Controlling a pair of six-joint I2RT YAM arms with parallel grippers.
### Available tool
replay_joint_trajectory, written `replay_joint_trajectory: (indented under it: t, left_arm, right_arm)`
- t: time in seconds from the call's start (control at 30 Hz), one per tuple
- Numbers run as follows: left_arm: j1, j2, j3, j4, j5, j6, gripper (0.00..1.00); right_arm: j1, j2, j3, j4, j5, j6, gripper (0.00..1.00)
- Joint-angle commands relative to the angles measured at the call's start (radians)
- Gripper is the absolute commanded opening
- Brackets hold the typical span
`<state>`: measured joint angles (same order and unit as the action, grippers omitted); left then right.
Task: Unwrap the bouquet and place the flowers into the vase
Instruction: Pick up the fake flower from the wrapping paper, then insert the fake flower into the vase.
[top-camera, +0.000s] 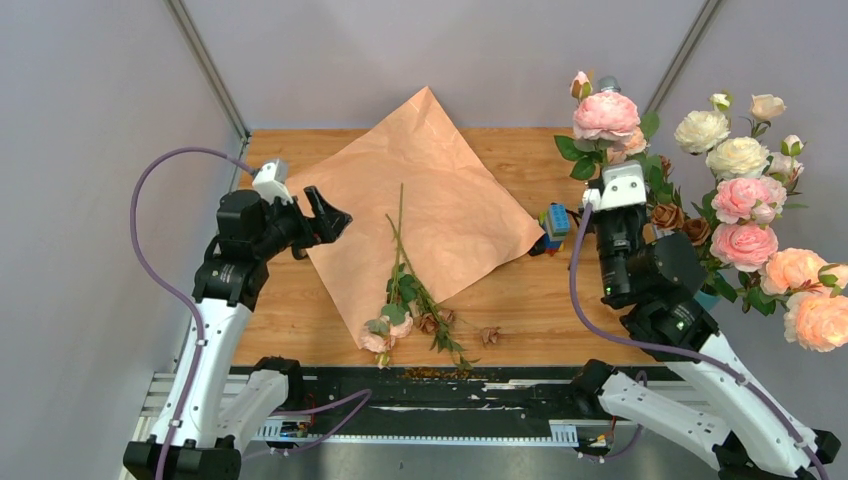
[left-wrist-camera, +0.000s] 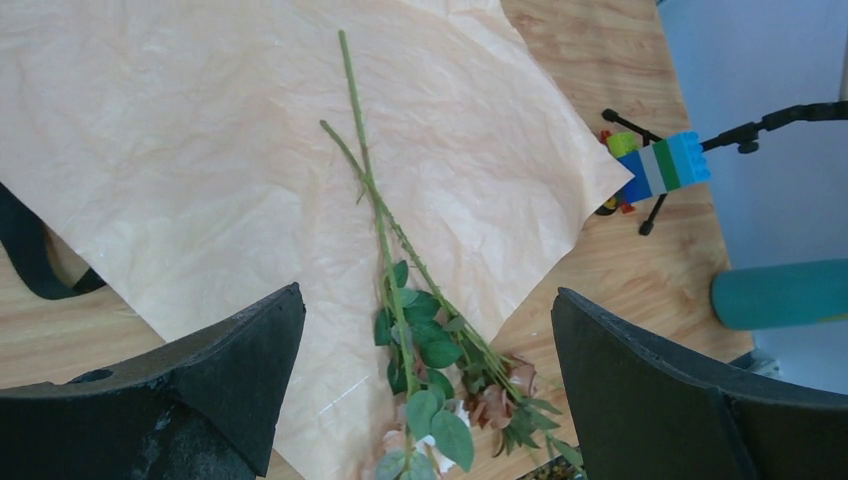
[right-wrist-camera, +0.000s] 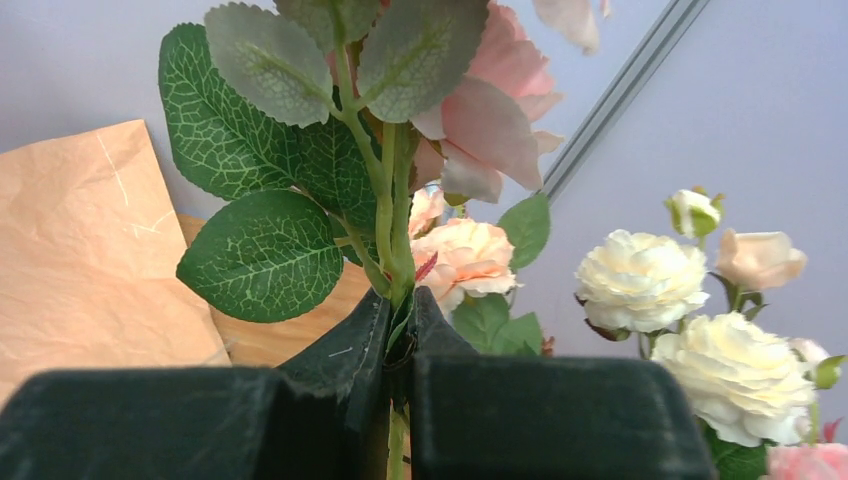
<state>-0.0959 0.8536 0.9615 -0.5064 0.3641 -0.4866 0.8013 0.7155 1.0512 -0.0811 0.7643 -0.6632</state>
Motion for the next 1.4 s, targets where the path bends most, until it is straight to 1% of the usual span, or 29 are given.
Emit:
replay_joint_trajectory:
  t: [0.0,0.13,0.27,0.37,0.53,0.73,0.93,1.03,1.17,1.2,1.23,1.37]
  left_arm:
    - [0.012,-0.038,-0.009,0.014,-0.03,0.108,1.0]
    - [0.014,-0.049,-0.025,0.015,-0.059,0.175,1.0]
    - [0.016,-0.045,-0.048,0.033,-0.062,0.216,1.0]
    - [0.017,-0.036,-0.071,0.056,-0.053,0.222,1.0]
    - [0.02,-0.022,-0.111,0.1,-0.035,0.211,1.0]
    - [0.021,-0.013,-0.132,0.118,-0.022,0.213,1.0]
    - [0.022,-0.009,-0.132,0.127,-0.005,0.213,1.0]
    - [0.022,-0.011,-0.135,0.134,0.0,0.207,1.0]
    - [0.023,-0.016,-0.137,0.129,0.0,0.211,1.0]
    - [0.024,-0.016,-0.138,0.177,0.0,0.213,1.0]
    - [0.025,-0.017,-0.139,0.136,0.0,0.214,1.0]
    - [0.025,-0.024,-0.138,0.119,-0.007,0.224,1.0]
  right_arm:
    - [-0.02,-0.062,0.068,-0.063,-0.065,-0.103,0.0]
    - [-0.021,-0.143,0.098,-0.064,-0.119,-0.164,0.0]
    - [-0.02,-0.177,0.117,-0.065,-0.108,-0.255,0.0]
    - [-0.02,-0.184,0.13,-0.066,-0.096,-0.334,0.0]
    - [-0.02,-0.189,0.156,-0.07,-0.1,-0.399,0.0]
    - [-0.02,-0.188,0.154,-0.077,-0.063,-0.429,0.0]
    - [-0.019,-0.22,0.122,-0.065,-0.082,-0.424,0.0]
    - [-0.019,-0.183,0.122,-0.062,-0.052,-0.43,0.0]
    - [-0.019,-0.133,0.128,-0.048,-0.054,-0.421,0.0]
    - [-0.02,-0.116,0.128,-0.042,-0.049,-0.422,0.0]
    - [-0.02,-0.098,0.127,-0.036,-0.047,-0.423,0.0]
    - [-0.051,-0.062,0.121,-0.011,-0.08,-0.399,0.0]
